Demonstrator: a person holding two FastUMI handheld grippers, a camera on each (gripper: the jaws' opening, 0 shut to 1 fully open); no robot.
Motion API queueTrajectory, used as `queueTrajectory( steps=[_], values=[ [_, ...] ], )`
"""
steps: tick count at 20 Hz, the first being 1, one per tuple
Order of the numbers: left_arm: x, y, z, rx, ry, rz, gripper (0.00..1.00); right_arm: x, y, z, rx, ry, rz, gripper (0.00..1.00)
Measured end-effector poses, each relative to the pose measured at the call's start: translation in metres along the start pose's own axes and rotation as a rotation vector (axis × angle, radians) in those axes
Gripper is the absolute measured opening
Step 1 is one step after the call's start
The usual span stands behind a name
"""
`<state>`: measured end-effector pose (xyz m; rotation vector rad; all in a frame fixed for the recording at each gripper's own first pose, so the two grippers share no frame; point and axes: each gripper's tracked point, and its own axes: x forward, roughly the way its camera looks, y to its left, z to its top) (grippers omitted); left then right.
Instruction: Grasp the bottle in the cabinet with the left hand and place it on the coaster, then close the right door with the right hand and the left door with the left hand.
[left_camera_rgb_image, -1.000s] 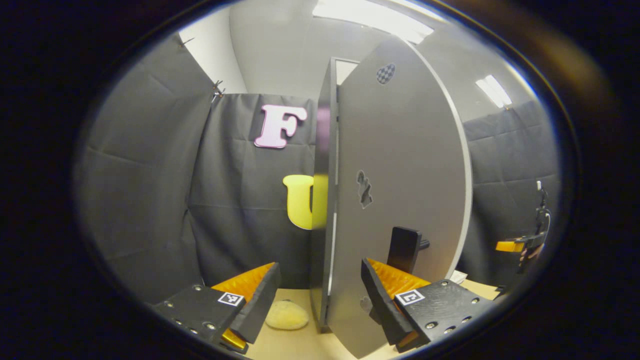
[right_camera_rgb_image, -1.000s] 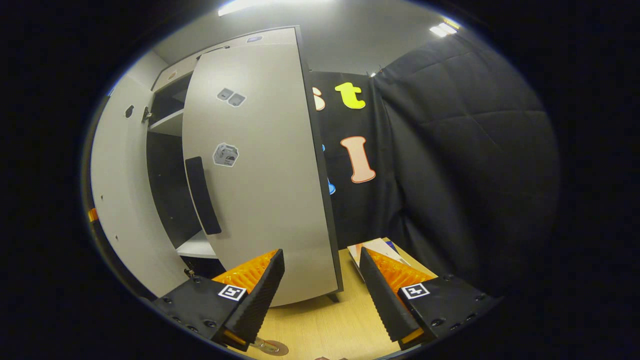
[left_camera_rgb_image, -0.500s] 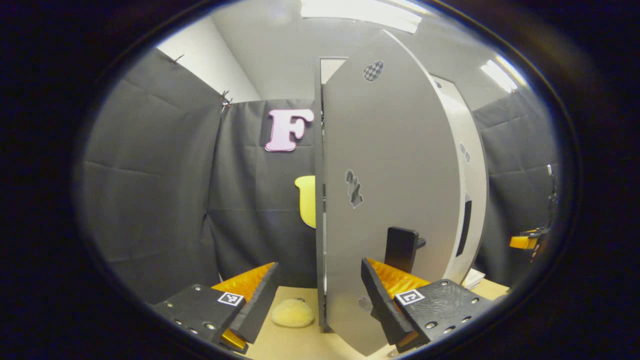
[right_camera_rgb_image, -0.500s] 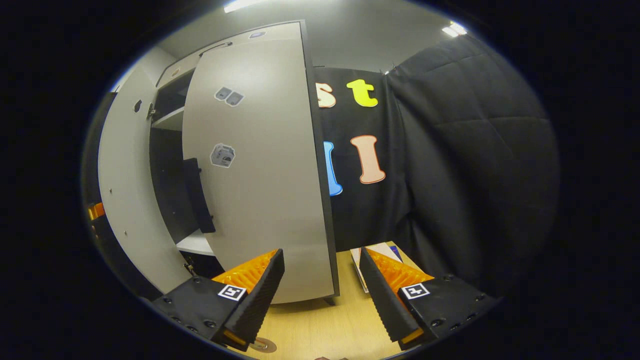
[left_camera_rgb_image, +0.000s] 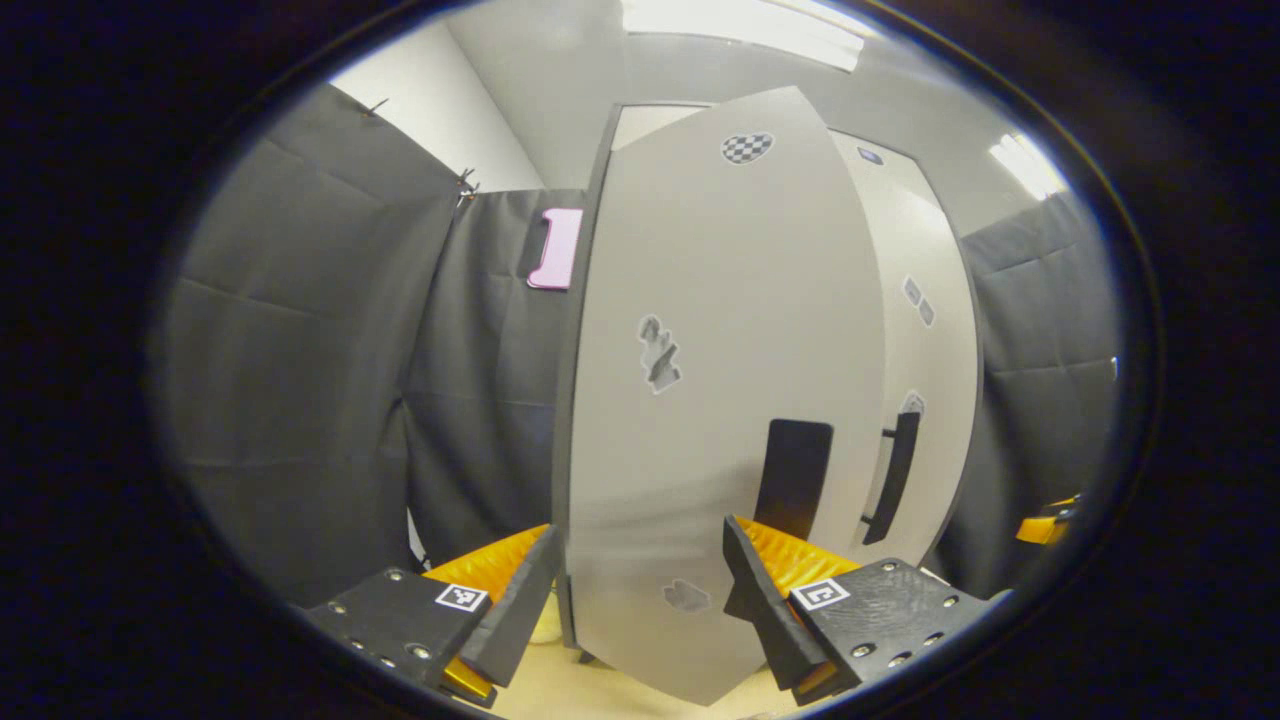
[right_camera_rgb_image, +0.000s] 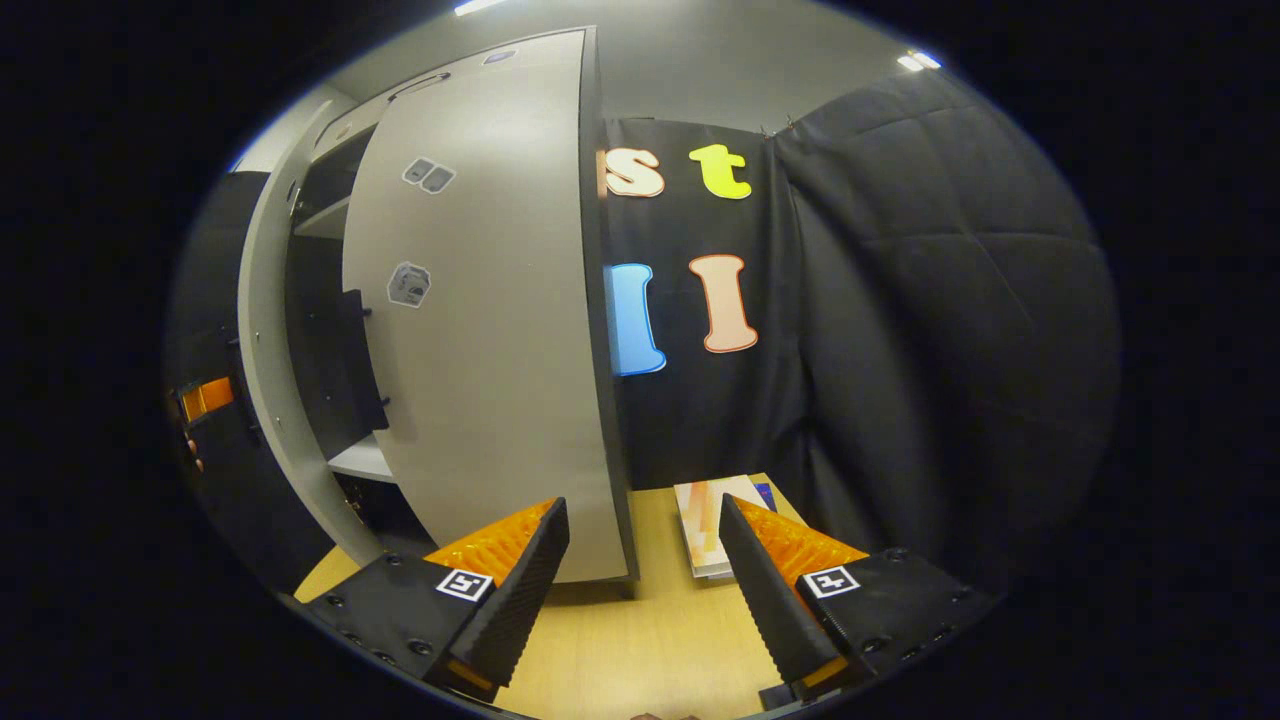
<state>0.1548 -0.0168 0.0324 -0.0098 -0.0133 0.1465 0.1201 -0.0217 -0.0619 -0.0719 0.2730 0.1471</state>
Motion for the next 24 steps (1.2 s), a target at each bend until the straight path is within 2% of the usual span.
queueTrajectory(
  steps=[4, 7, 11, 17, 24],
  values=[
    [-0.005, -0.014, -0.002, 0.045, -0.002, 0.028, 0.94, -0.002, -0.025, -0.008, 0.008, 0.003, -0.005, 0.97],
    [-0.018, -0.026, 0.002, 0.015, -0.013, 0.011, 0.94, 0.001, -0.032, -0.016, 0.033, 0.010, 0.024, 0.96],
    [-0.049, -0.029, 0.012, 0.011, -0.049, 0.021, 0.94, 0.010, -0.034, -0.034, -0.030, 0.031, 0.052, 0.97],
    [-0.093, -0.023, 0.016, 0.006, -0.080, 0.019, 0.94, 0.006, -0.016, -0.033, -0.034, 0.010, 0.116, 0.97],
    [-0.129, 0.010, 0.014, -0.009, -0.079, 0.028, 0.94, 0.002, 0.028, 0.001, 0.014, -0.086, 0.152, 0.96]
  ],
)
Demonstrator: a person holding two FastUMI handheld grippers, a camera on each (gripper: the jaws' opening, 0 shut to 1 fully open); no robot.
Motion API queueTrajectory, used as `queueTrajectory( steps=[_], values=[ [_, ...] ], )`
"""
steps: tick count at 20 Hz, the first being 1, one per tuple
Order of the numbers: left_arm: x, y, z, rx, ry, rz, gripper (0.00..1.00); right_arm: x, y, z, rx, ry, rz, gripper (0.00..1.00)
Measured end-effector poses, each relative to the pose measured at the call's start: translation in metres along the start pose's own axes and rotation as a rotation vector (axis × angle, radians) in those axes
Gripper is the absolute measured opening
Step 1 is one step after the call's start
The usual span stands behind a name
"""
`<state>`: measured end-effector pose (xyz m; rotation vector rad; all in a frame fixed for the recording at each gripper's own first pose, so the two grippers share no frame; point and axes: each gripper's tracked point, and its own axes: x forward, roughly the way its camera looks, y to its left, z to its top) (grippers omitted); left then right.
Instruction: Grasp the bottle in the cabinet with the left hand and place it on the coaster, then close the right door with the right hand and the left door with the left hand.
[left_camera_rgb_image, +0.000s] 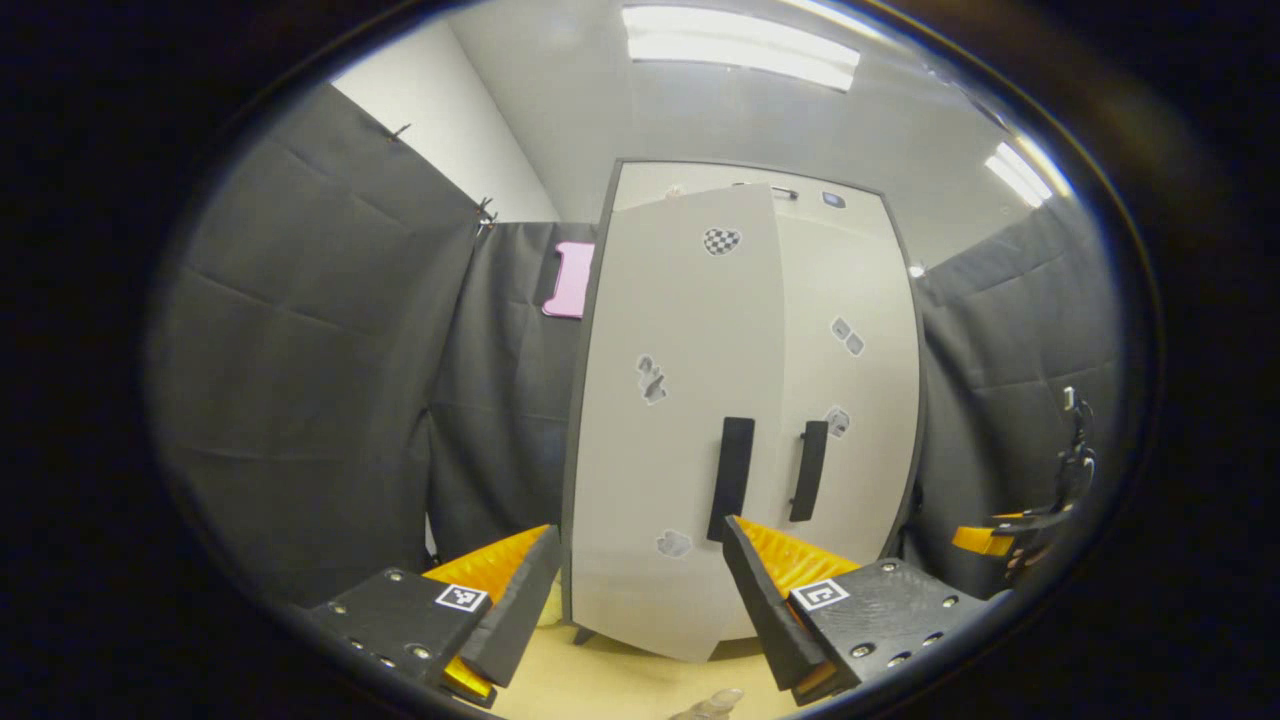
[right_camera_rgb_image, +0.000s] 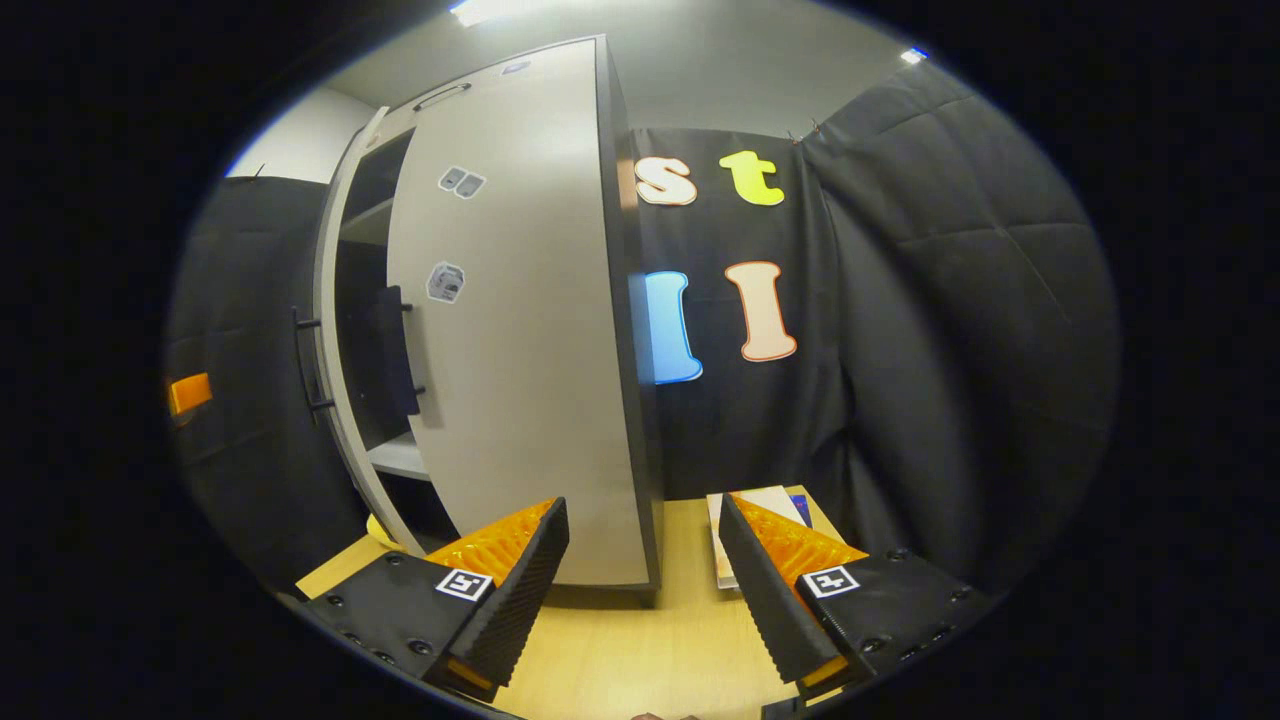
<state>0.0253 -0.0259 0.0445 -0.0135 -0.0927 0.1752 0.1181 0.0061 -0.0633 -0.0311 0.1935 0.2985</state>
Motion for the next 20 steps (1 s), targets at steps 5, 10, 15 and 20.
queueTrajectory(
  steps=[5, 10, 15, 20],
  values=[
    [-0.009, 0.039, 0.007, -0.005, 0.000, 0.024, 0.94, -0.013, 0.037, 0.026, 0.006, -0.043, 0.013, 0.97],
    [-0.026, 0.073, 0.019, -0.040, -0.021, 0.007, 0.94, -0.036, 0.059, 0.045, -0.024, -0.090, 0.000, 0.96],
    [-0.045, 0.106, 0.014, -0.010, -0.018, -0.020, 0.94, -0.060, 0.062, 0.042, -0.001, -0.123, -0.042, 0.96],
    [-0.036, 0.118, 0.011, -0.047, -0.025, -0.017, 0.94, -0.081, 0.039, 0.031, -0.012, -0.114, -0.124, 0.96]
  ],
)
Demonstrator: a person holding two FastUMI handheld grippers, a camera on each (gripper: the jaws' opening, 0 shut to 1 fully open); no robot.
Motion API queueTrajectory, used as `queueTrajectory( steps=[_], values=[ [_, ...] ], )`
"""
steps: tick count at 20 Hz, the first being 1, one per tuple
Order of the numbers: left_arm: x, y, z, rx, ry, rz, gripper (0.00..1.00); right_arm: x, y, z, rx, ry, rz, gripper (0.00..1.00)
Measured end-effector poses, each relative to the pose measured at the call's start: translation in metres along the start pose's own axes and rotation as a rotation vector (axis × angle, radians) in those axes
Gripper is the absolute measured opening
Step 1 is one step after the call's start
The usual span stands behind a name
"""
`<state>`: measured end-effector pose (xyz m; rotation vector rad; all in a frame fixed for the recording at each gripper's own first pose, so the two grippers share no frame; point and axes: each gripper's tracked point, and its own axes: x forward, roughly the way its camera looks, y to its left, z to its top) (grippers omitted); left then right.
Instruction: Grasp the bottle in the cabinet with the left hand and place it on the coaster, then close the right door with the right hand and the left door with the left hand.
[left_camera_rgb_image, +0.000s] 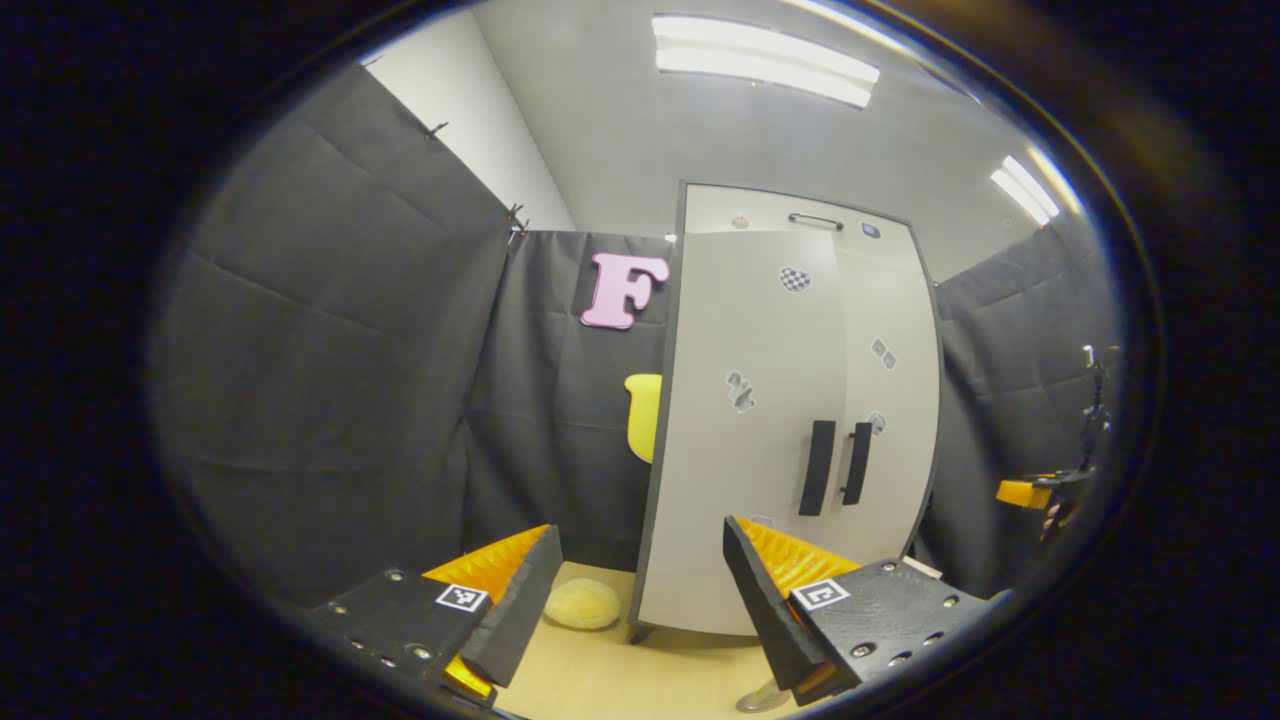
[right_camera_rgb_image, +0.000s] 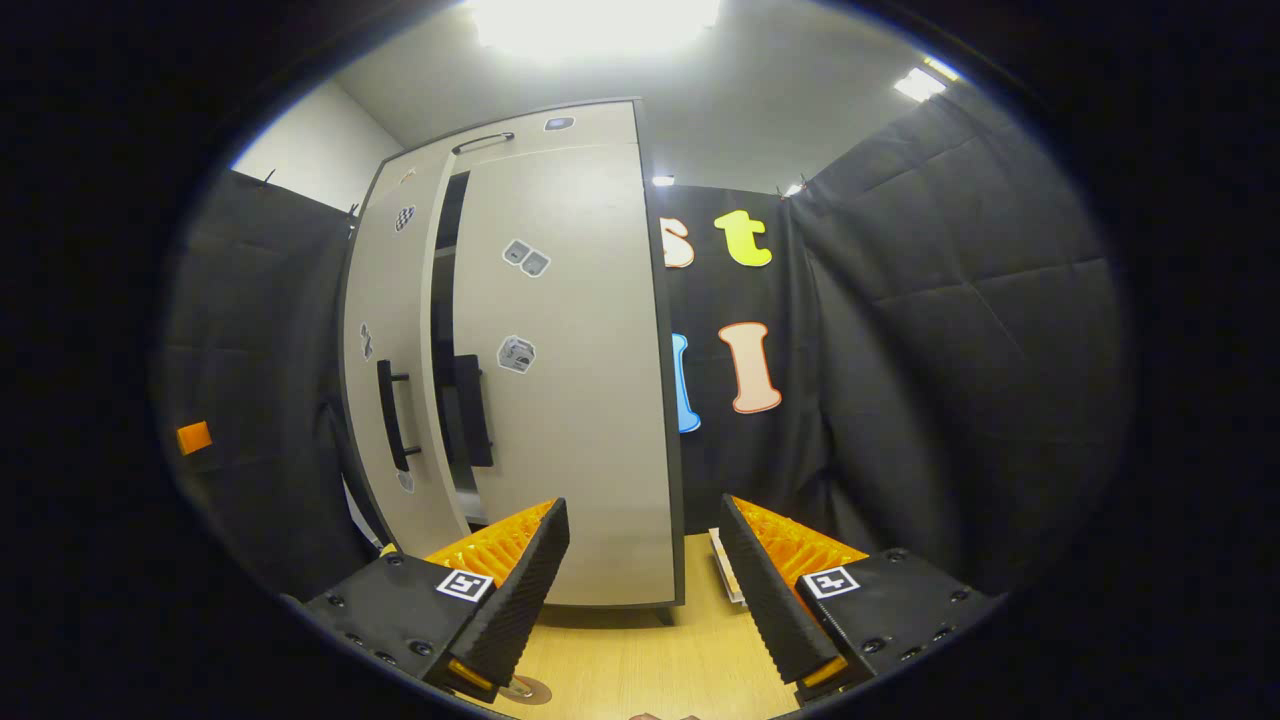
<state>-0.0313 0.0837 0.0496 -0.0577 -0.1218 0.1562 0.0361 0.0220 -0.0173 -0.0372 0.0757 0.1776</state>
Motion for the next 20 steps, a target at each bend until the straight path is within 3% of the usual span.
queueTrajectory(
  steps=[13, 20],
  values=[
    [0.008, -0.007, 0.004, -0.042, -0.019, -0.042, 0.94, -0.023, -0.040, 0.020, -0.031, -0.051, -0.117, 0.96],
    [0.008, -0.010, -0.007, 0.033, 0.021, -0.031, 0.94, -0.019, -0.039, 0.024, -0.007, -0.061, -0.106, 0.96]
  ],
)
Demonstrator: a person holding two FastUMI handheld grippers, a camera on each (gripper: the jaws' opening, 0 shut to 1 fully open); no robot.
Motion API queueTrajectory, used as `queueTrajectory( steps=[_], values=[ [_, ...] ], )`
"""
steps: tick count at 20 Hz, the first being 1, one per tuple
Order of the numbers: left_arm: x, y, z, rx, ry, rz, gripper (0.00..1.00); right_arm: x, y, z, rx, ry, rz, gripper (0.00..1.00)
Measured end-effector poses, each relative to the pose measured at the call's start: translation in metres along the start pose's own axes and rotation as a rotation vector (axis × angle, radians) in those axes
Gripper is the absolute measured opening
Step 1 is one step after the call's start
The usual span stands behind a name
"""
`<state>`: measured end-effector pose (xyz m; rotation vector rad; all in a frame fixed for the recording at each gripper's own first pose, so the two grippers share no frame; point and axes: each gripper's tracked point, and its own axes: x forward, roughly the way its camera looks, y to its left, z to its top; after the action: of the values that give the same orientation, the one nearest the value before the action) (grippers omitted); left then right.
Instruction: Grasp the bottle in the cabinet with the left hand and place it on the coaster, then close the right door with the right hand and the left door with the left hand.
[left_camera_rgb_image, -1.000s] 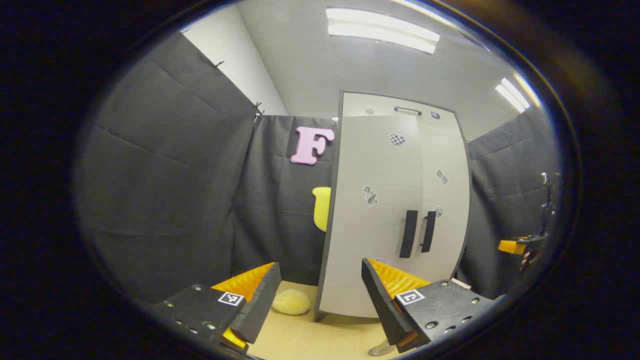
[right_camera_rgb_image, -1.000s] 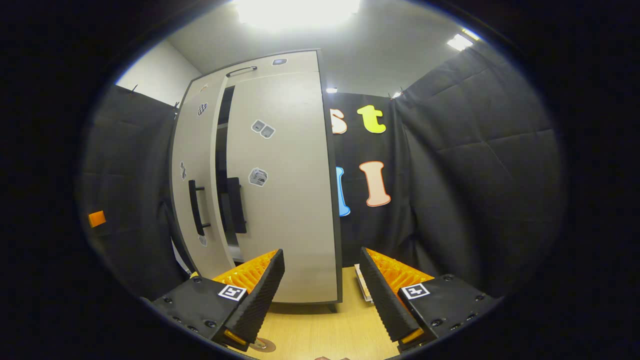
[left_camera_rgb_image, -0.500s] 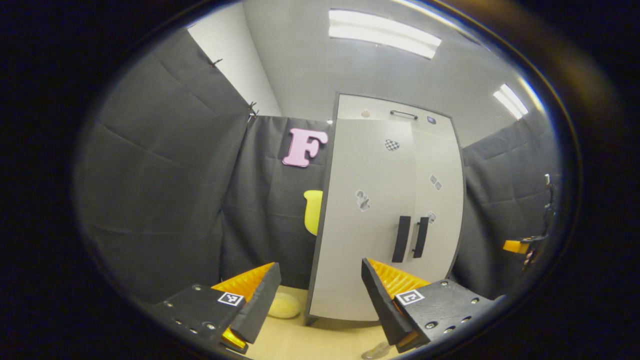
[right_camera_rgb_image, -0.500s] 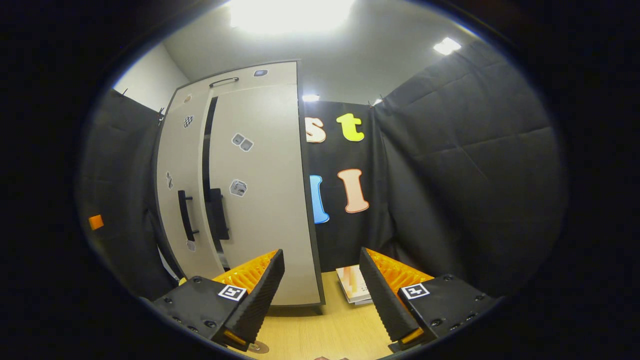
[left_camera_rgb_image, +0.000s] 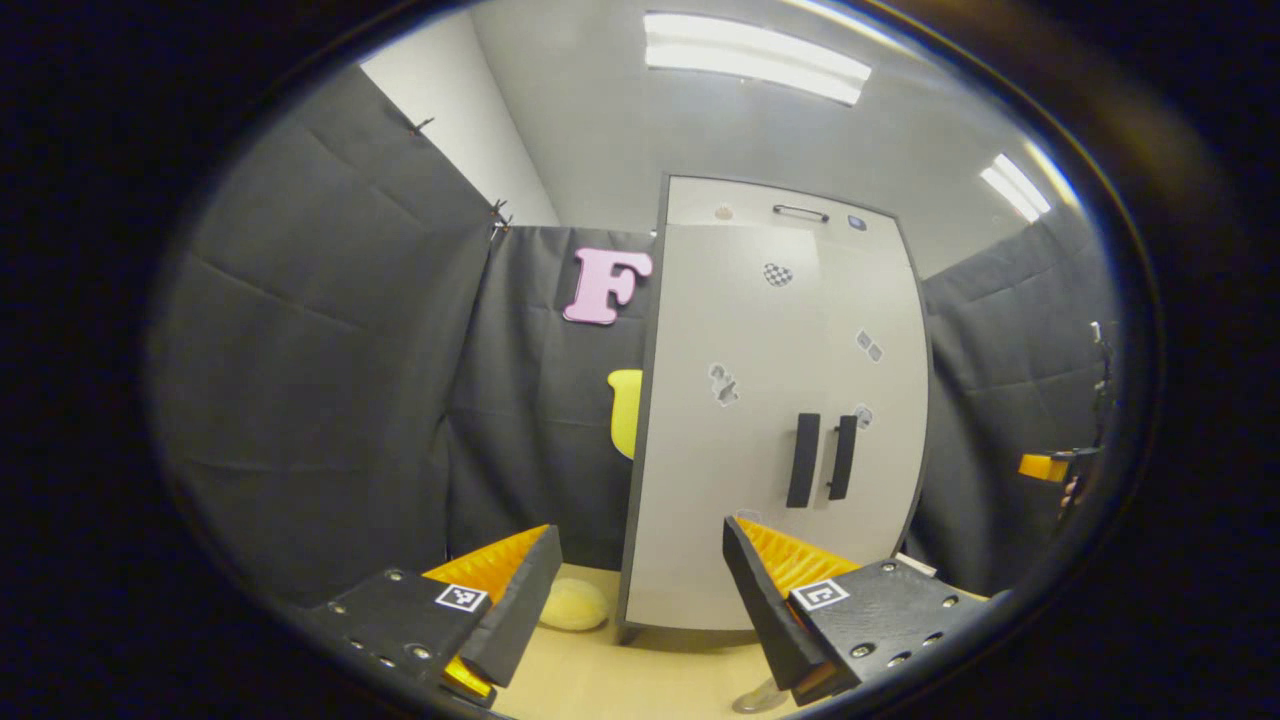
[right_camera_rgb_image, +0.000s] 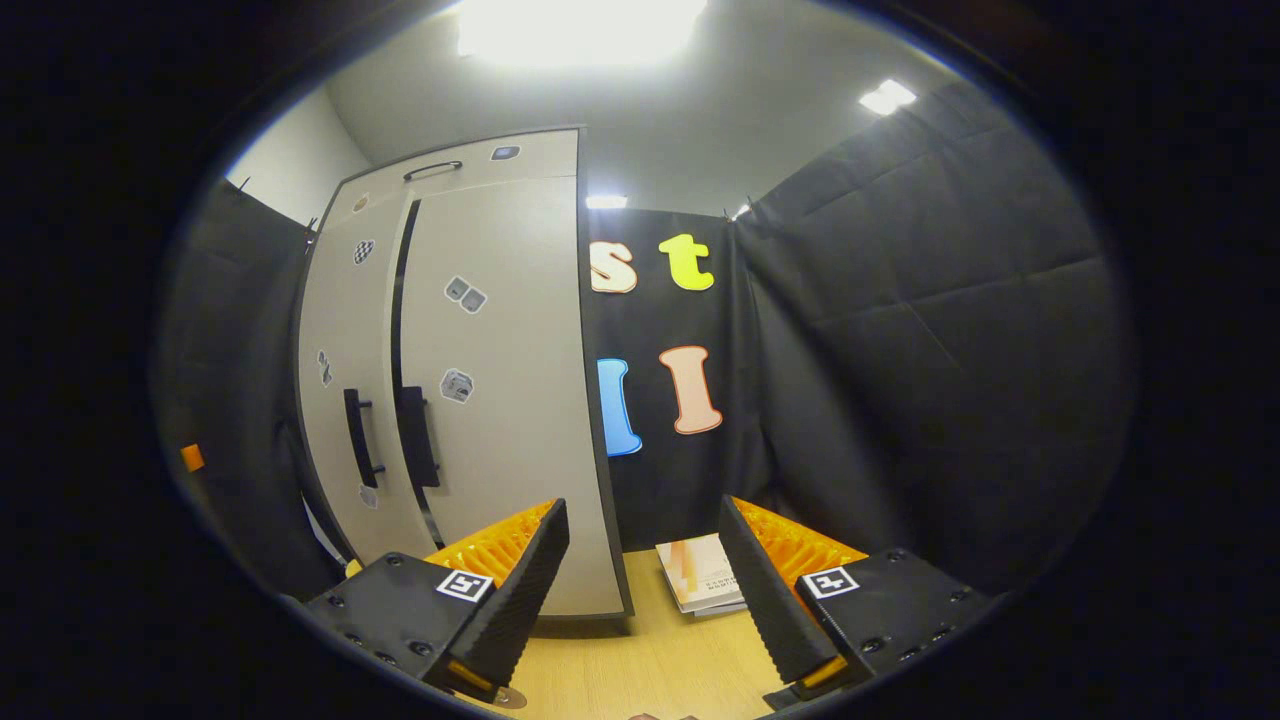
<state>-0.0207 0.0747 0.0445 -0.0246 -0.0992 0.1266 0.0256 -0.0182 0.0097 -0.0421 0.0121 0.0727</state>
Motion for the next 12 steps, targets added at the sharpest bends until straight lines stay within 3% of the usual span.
queueTrajectory(
  steps=[4, 12],
  values=[
    [0.003, -0.009, 0.001, -0.028, -0.015, -0.027, 0.94, 0.006, -0.030, 0.014, -0.126, -0.029, -0.064, 0.96],
    [0.023, -0.033, -0.008, 0.016, 0.030, -0.038, 0.94, 0.000, -0.055, 0.002, -0.084, 0.008, -0.114, 0.96]
  ],
)
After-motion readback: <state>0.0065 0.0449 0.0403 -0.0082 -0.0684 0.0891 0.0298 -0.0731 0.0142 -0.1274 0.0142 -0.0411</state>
